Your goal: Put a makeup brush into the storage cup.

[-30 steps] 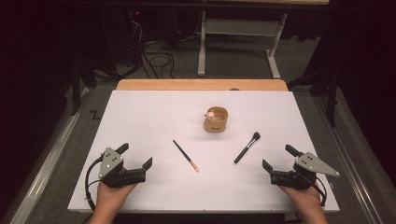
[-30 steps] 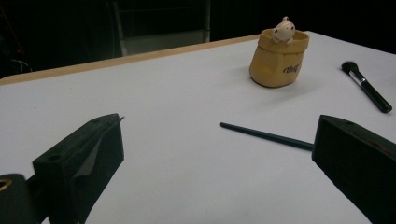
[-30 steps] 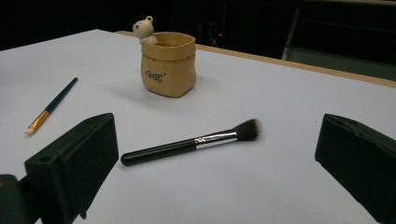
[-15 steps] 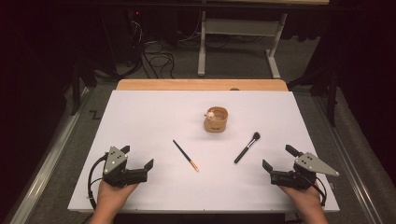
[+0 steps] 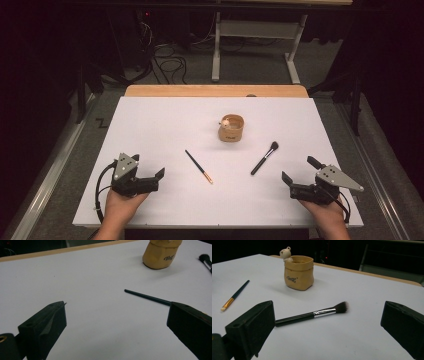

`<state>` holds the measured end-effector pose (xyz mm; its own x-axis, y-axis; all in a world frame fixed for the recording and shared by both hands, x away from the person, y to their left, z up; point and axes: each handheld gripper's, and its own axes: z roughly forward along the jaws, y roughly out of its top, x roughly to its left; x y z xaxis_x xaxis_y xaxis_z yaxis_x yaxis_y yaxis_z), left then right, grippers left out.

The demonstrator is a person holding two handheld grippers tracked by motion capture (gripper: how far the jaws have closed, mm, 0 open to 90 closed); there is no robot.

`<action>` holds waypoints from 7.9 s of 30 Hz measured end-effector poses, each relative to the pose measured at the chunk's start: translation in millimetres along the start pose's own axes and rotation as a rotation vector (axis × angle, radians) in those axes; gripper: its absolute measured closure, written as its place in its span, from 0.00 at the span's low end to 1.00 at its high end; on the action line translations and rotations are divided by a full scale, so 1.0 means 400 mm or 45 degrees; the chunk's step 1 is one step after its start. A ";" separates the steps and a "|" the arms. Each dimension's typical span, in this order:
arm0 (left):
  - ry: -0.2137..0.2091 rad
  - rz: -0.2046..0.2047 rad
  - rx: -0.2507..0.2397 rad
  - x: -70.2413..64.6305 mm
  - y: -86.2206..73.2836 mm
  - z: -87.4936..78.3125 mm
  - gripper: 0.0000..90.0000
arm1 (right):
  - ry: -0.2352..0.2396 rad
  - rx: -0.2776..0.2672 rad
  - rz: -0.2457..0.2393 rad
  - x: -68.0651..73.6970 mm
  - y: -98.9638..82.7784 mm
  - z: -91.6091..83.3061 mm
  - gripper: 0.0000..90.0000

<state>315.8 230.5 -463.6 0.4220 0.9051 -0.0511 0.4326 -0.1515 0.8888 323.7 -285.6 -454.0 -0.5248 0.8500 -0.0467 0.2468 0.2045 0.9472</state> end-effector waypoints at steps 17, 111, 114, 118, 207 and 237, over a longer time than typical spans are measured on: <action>0.094 -0.048 0.107 0.030 0.024 0.017 0.03 | 0.054 0.020 -0.070 0.014 0.025 0.044 0.00; -0.044 -0.128 0.752 -0.149 0.141 0.202 0.01 | 0.138 0.017 -0.035 0.016 -0.025 0.012 0.00; -0.047 -0.125 0.757 -0.159 0.145 0.215 0.01 | 0.137 0.016 -0.035 0.016 -0.025 0.012 0.00; -0.054 -0.120 0.760 -0.173 0.154 0.232 0.01 | 0.136 0.018 -0.033 0.016 -0.025 0.013 0.00; 0.074 -0.064 0.808 -0.230 0.145 0.311 0.75 | 0.146 0.021 -0.021 0.011 -0.027 0.013 0.00; 0.029 -0.061 0.839 -0.222 0.148 0.308 0.83 | 0.145 0.020 -0.023 0.010 -0.027 0.013 0.00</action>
<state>402.1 92.1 -462.7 0.3764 0.9240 -0.0675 0.8505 -0.3157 0.4207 323.1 -282.0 -466.0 -0.6185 0.7853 -0.0267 0.2486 0.2278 0.9414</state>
